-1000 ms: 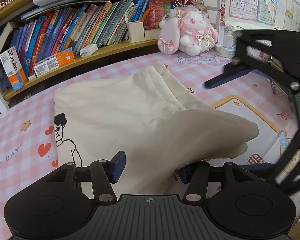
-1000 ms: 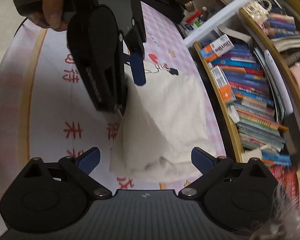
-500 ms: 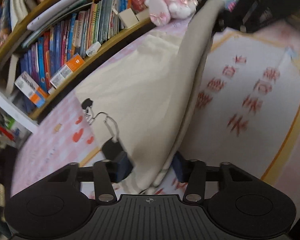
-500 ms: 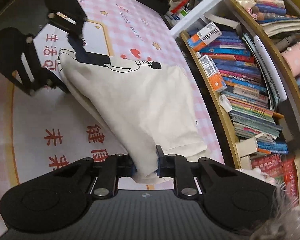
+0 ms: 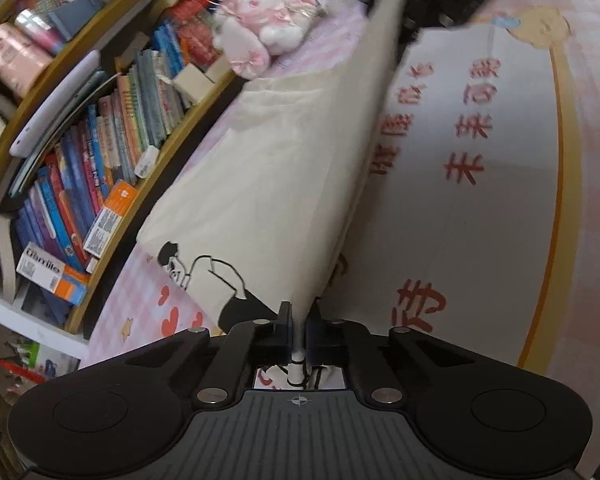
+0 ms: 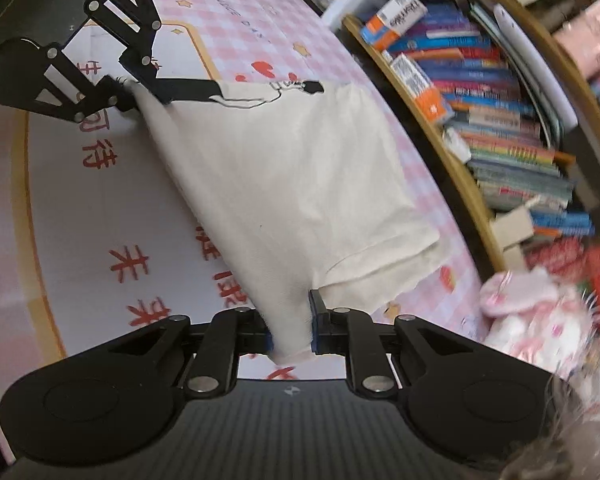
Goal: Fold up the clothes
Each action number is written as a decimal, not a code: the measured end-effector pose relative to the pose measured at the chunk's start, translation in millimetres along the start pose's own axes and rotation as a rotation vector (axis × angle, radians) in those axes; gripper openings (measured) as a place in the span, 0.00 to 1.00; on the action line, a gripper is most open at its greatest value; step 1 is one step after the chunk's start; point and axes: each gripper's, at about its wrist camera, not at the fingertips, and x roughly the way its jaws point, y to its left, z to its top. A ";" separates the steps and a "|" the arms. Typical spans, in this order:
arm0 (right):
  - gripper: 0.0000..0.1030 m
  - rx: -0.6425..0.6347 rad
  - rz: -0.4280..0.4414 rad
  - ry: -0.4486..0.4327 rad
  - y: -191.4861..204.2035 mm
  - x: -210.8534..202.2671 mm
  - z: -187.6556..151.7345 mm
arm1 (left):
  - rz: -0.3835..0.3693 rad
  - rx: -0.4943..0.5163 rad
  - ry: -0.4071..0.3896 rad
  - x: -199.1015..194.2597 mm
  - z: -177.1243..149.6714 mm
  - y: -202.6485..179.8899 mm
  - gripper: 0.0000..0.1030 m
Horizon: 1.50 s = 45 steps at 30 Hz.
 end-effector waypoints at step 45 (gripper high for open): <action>0.12 0.623 0.088 -0.021 -81.1 -41.9 27.3 | 0.026 -0.392 -0.092 -10.3 47.8 120.1 0.07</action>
